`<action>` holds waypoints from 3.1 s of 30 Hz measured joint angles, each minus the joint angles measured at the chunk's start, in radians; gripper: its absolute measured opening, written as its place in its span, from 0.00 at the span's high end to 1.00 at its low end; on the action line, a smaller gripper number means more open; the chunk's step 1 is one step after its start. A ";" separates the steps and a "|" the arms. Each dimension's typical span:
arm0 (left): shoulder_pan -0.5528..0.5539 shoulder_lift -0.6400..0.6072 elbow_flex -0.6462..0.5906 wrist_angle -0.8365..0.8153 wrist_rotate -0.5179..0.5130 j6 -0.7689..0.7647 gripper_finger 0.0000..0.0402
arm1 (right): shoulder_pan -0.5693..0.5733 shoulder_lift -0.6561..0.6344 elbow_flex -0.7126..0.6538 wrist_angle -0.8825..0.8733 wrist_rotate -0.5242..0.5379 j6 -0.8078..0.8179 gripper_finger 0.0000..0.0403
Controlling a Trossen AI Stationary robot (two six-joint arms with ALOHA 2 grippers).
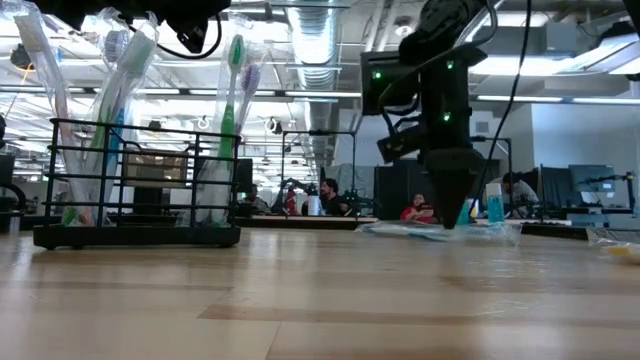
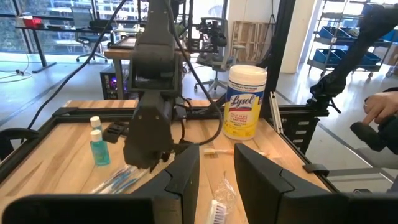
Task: Pick & Place toothbrushing station
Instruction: Put the left blue toothbrush into the top right section of the mesh organizer
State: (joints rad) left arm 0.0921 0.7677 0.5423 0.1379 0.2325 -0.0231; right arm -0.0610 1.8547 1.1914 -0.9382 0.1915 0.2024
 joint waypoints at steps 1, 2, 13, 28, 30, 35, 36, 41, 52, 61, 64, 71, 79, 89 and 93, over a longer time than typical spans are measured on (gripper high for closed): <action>0.000 0.000 0.000 0.000 0.000 0.000 0.76 | 0.000 -0.009 0.000 0.000 0.008 0.000 0.73; 0.000 0.000 0.000 0.000 0.000 0.000 0.76 | 0.000 -0.020 0.000 0.010 0.018 0.000 0.73; -0.001 0.000 0.000 -0.003 0.000 -0.003 0.76 | -0.047 -0.015 -0.012 0.020 -0.003 0.000 0.73; -0.001 0.000 0.000 -0.003 0.000 -0.001 0.76 | -0.079 -0.023 -0.130 0.142 -0.078 0.000 0.78; -0.001 0.000 0.000 -0.003 0.000 -0.001 0.76 | -0.079 -0.022 -0.130 0.143 -0.083 0.000 0.84; -0.001 0.000 0.000 -0.003 0.000 0.000 0.76 | -0.086 -0.021 -0.128 0.142 -0.091 -0.017 0.97; -0.001 0.000 0.000 -0.003 0.000 0.000 0.76 | -0.086 -0.020 -0.125 0.136 -0.091 -0.020 0.97; -0.001 0.000 0.000 -0.003 0.000 0.000 0.76 | -0.069 -0.012 -0.076 0.070 -0.088 -0.075 0.99; -0.001 0.000 0.000 -0.003 0.000 -0.001 0.76 | -0.022 -0.015 0.109 -0.108 -0.062 -0.101 1.00; -0.001 0.000 0.000 -0.003 -0.107 -0.012 0.76 | 0.031 -0.016 0.320 -0.208 -0.055 -0.156 1.00; -0.001 0.000 0.000 -0.003 -0.119 -0.009 0.76 | 0.045 -0.016 0.384 -0.215 -0.055 -0.182 1.00; -0.001 0.000 0.000 0.001 -0.152 -0.044 0.76 | 0.069 -0.016 0.529 -0.275 -0.052 -0.214 1.00; 0.065 0.001 0.006 0.037 -0.136 -0.152 0.76 | 0.113 -0.017 0.613 -0.355 0.034 -0.240 1.00; 0.217 0.252 0.164 0.036 0.118 -0.398 0.76 | 0.203 -0.018 0.685 -0.415 0.273 -0.259 1.00; 0.271 0.371 0.256 0.039 0.280 -0.476 0.76 | 0.253 -0.018 0.693 -0.450 0.404 -0.258 1.00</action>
State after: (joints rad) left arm 0.3629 1.1386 0.7986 0.1773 0.5121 -0.4988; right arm 0.1917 1.8370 1.8843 -1.3887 0.5959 -0.0552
